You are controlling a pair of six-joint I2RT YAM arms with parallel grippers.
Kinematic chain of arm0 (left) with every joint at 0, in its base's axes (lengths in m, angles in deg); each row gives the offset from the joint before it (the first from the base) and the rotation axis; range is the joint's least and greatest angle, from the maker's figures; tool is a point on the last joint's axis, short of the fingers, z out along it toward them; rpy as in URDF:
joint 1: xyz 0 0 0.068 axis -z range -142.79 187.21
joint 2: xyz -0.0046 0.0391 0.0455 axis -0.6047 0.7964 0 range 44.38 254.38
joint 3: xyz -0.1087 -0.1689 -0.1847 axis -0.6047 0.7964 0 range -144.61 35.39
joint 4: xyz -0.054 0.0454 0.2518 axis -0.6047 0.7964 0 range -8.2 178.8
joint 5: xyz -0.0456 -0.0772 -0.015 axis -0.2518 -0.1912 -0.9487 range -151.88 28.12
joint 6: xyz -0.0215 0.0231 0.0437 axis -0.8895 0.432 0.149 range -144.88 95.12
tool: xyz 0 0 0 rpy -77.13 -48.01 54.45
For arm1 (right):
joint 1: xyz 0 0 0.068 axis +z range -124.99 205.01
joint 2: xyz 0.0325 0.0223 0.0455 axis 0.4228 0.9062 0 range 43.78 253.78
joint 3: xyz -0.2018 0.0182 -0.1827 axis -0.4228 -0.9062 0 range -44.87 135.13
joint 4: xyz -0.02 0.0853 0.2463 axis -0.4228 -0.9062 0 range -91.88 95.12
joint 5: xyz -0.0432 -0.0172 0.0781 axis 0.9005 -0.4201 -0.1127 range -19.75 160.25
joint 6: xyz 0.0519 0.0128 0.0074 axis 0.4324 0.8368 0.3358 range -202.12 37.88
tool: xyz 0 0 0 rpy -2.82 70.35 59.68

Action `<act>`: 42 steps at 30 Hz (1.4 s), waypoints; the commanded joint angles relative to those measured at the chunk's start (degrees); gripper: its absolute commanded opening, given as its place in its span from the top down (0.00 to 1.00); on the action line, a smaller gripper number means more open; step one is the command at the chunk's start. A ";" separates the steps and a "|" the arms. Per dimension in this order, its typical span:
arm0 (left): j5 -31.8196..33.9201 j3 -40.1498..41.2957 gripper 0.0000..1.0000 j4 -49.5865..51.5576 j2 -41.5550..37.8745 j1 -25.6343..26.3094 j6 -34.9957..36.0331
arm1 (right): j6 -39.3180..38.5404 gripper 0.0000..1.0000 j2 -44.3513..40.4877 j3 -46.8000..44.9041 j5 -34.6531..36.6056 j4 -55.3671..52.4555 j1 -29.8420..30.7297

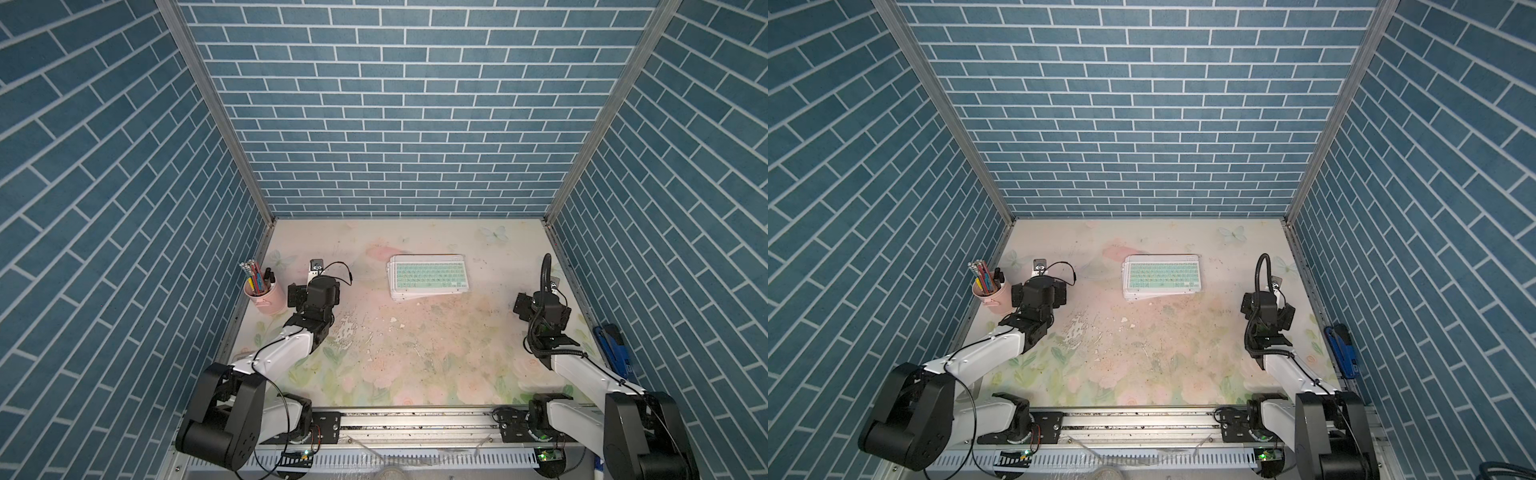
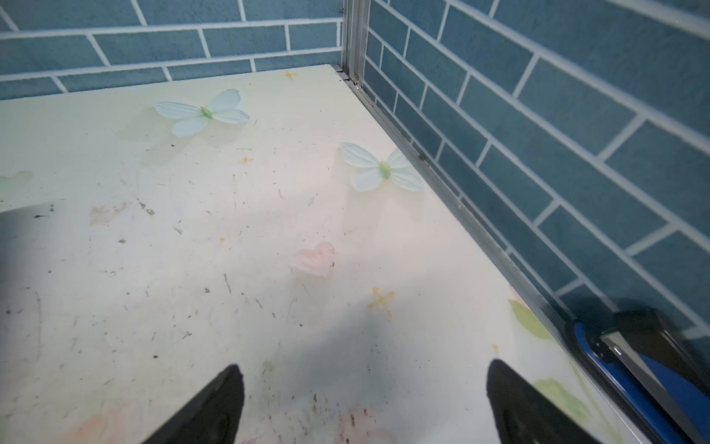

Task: Stack the numeric keypads
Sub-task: Reset both arms

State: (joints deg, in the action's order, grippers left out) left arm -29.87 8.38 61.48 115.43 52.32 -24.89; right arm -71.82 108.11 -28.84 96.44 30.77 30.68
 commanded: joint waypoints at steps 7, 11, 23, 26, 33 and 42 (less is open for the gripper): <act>-12.10 8.42 0.00 -24.80 4.84 -7.78 3.35 | -8.02 0.02 13.42 1.07 -2.71 25.10 -0.65; -15.27 10.09 0.00 -34.20 11.11 -10.18 2.83 | -9.22 0.01 20.56 1.50 -5.92 31.57 -1.45; -26.51 4.77 0.00 -29.26 16.52 -13.00 3.78 | -7.03 0.01 24.10 5.85 -17.76 24.88 -6.49; -26.39 4.72 0.00 -29.04 16.44 -12.93 3.79 | -7.05 0.01 24.10 5.94 -17.72 25.19 -6.47; -26.41 4.68 0.00 -28.72 16.38 -12.97 3.70 | -6.99 0.01 23.98 5.94 -17.76 24.82 -6.51; -26.41 4.68 0.00 -28.73 16.39 -12.93 3.76 | -7.05 0.01 24.00 5.93 -17.76 24.89 -6.46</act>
State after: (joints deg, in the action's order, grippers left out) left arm -55.79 13.45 32.00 131.82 39.69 -21.42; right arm -77.74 132.05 -23.46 79.39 56.08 24.37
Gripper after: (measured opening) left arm 0.996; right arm 0.987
